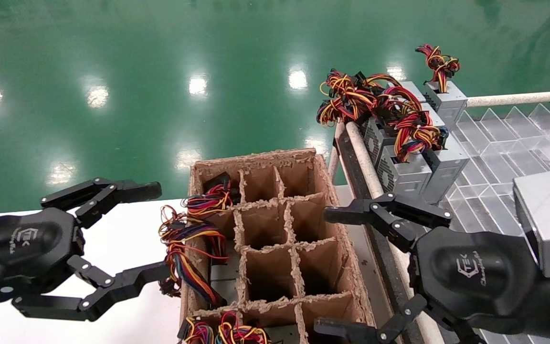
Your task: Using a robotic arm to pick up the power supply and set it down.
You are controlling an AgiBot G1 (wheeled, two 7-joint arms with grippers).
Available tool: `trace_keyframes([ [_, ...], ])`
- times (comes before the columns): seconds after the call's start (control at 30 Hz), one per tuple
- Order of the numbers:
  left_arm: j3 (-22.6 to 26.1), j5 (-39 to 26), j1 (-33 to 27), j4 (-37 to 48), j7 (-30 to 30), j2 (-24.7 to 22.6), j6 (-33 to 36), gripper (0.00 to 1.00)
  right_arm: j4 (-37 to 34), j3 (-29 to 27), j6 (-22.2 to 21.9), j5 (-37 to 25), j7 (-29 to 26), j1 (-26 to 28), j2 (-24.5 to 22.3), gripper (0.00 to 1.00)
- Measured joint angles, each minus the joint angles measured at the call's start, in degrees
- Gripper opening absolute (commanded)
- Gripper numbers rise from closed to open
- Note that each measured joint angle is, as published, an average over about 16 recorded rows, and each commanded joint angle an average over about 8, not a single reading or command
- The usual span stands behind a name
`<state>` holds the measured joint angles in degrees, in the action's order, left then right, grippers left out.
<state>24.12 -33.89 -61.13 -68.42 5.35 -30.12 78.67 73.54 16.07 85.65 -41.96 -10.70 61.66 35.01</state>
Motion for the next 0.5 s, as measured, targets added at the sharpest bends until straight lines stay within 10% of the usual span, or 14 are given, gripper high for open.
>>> trace_keyframes([
  [0.5, 0.0, 0.0, 0.0, 0.0, 0.0, 0.0, 0.0, 1.00, 0.0, 0.0, 0.0, 0.0, 0.0, 0.0, 0.0, 1.00],
])
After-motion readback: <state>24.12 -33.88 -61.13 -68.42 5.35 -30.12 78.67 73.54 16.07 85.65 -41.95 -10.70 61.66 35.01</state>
